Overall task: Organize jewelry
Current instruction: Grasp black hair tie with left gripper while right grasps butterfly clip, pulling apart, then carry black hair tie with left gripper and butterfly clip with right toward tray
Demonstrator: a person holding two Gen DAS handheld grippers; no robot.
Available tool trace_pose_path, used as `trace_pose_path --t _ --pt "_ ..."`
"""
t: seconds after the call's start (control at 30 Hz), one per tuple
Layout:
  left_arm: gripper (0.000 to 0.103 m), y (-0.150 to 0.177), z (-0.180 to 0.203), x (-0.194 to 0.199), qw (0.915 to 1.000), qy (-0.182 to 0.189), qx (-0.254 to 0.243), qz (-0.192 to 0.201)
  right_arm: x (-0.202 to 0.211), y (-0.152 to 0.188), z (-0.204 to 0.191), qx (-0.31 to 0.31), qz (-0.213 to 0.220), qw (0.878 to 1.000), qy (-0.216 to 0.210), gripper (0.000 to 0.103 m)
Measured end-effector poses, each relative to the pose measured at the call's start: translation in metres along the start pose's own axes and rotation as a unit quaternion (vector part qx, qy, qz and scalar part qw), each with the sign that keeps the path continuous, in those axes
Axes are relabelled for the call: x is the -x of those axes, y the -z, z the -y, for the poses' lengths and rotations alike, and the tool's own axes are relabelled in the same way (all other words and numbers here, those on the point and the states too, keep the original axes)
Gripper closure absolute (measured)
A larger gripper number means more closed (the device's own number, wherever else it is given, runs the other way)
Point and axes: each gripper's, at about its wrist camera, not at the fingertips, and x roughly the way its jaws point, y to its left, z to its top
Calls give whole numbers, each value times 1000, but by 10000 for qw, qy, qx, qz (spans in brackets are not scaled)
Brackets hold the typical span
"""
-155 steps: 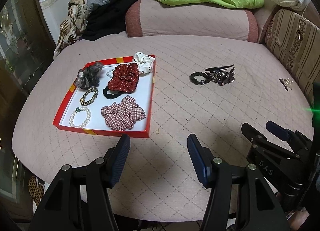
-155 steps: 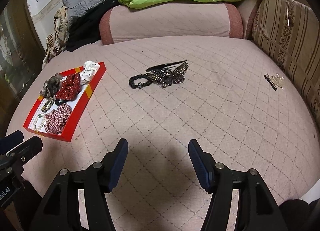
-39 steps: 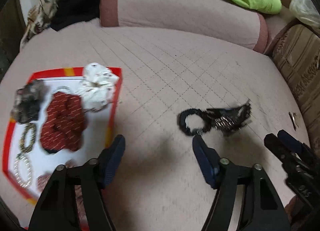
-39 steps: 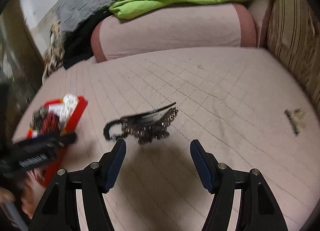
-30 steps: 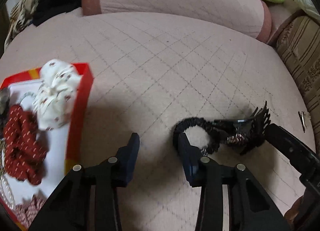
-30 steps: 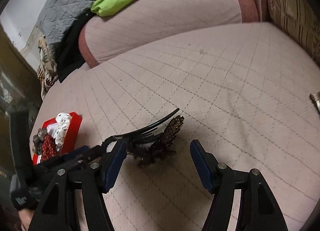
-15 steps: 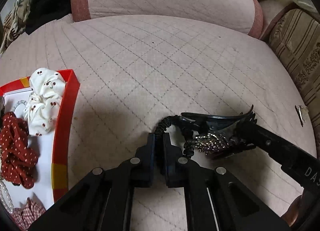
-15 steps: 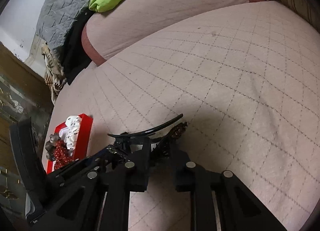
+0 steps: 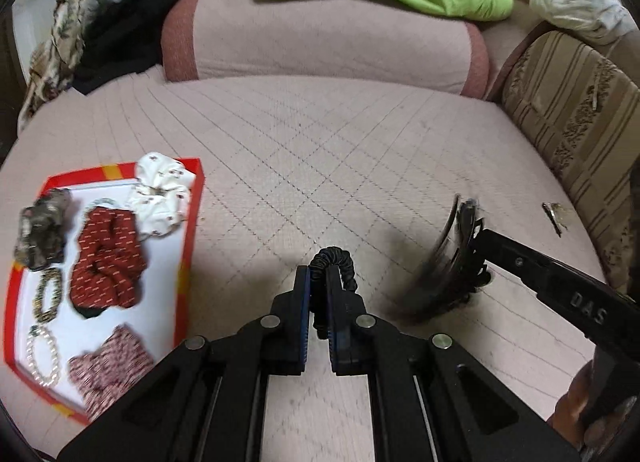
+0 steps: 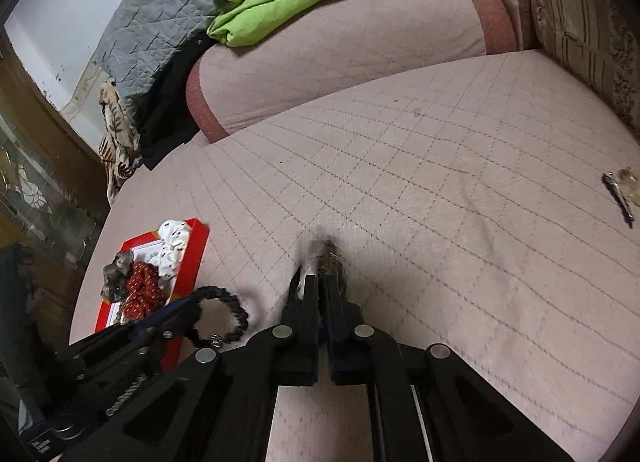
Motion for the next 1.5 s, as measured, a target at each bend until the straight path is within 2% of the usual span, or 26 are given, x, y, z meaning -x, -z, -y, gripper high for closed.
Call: trace_pose_path --t 0.13,0.33,0.73,1.03,1.5 --pt "96 12 2 30 9998 0 -61 192 19 11 -10 230 133 9995 178 99" --pt "96 32 -5 67 9995 62 53 315 46 29 -14 382 217 9988 200 99" --pt "96 66 -7 124 9956 -554 -110 748 87 59 -59 1018 487 9933 268 99" --pt "96 76 -33 150 9928 -831 167 848 102 72 -100 1396 521 9887 133 99" --pt "96 90 -89 165 9880 -1073 725 842 105 87 -163 2031 468 9780 3 99"
